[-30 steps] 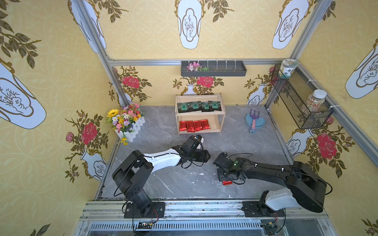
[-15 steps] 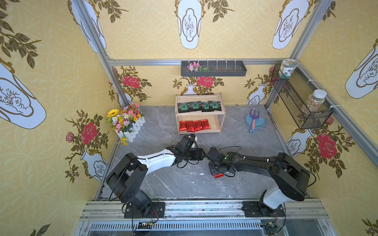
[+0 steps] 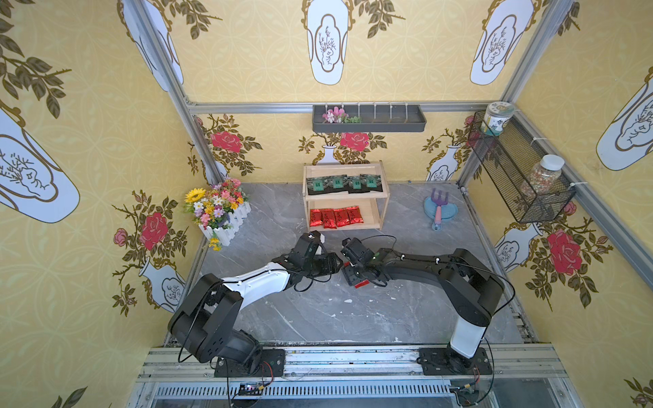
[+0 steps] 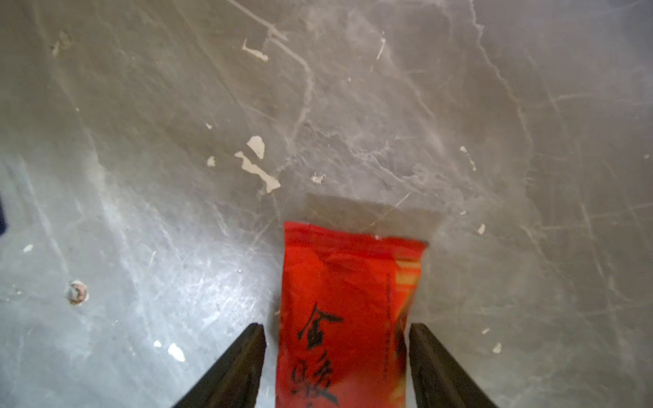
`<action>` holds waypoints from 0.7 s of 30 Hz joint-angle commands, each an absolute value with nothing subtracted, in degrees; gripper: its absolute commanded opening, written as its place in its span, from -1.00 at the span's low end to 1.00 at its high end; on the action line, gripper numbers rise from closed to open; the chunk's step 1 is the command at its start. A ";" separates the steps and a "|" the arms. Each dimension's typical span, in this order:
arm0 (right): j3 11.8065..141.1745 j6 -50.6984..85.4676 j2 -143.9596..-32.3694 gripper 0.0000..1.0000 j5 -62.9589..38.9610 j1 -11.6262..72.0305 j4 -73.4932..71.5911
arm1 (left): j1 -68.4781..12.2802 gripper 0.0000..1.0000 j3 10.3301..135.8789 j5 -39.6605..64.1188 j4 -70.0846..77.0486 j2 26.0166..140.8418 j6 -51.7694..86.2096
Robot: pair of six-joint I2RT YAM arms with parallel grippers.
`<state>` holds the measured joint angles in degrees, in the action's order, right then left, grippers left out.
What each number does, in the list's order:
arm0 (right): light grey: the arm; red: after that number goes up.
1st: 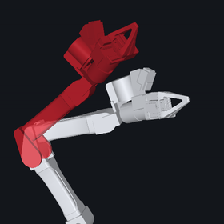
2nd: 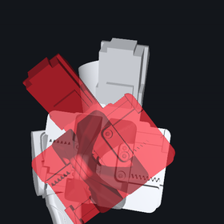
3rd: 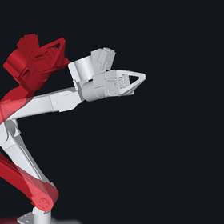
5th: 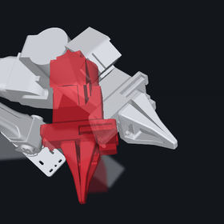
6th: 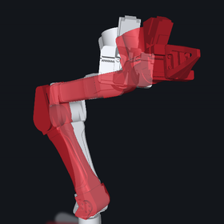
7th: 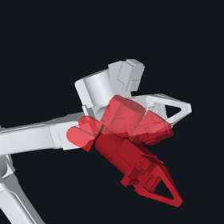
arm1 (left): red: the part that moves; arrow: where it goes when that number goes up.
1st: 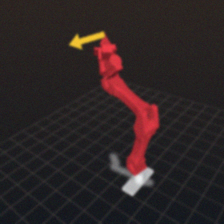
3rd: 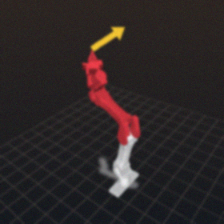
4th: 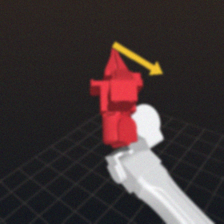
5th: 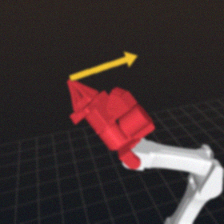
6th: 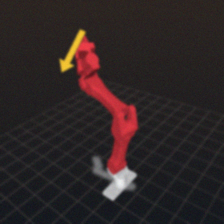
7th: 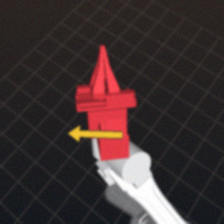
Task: Place the tea bags on the shelf by color
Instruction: Move the tea bag to the center of the board.
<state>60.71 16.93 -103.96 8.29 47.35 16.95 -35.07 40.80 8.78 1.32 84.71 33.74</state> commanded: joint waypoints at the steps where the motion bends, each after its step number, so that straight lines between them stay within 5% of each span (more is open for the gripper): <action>1: 60.58 14.50 -102.96 0.46 9.46 47.01 14.75 | -34.61 0.49 40.56 8.96 2.37 84.75 34.19; 11: 61.91 18.14 -98.56 0.97 20.80 47.65 13.24 | -34.27 0.50 40.63 9.18 2.47 84.73 34.21; 21: 60.69 30.88 -95.36 0.94 37.50 44.38 9.49 | -34.28 0.51 41.12 9.34 2.05 84.45 34.45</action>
<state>60.90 24.08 -95.72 30.17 45.76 11.55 -34.30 40.93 8.78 1.87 84.40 34.50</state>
